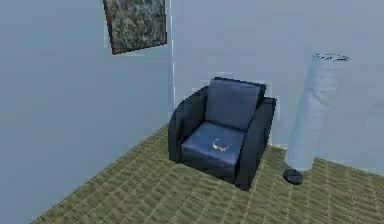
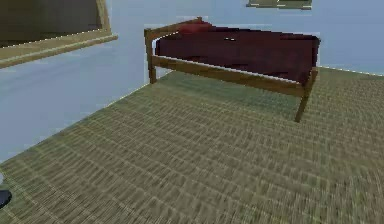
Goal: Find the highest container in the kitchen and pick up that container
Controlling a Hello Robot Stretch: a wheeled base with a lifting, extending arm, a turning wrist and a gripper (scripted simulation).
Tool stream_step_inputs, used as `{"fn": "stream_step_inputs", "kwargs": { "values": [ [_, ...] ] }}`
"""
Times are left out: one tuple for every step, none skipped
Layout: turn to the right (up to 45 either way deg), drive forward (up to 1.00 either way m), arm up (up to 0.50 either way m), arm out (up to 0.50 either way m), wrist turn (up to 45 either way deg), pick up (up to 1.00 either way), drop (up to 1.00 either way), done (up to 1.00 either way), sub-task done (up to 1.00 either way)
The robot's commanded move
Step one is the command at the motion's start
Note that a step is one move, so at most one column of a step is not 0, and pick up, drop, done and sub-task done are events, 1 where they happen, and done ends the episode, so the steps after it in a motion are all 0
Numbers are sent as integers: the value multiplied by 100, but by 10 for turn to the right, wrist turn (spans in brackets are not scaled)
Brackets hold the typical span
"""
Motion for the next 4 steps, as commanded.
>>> {"fn": "stream_step_inputs", "kwargs": {
  "values": [
    [-450, 0, 0, 0, 0, 0, 0, 0, 0],
    [-450, 0, 0, 0, 0, 0, 0, 0, 0],
    [0, 100, 0, 0, 0, 0, 0, 0, 0],
    [0, 100, 0, 0, 0, 0, 0, 0, 0]
  ]
}}
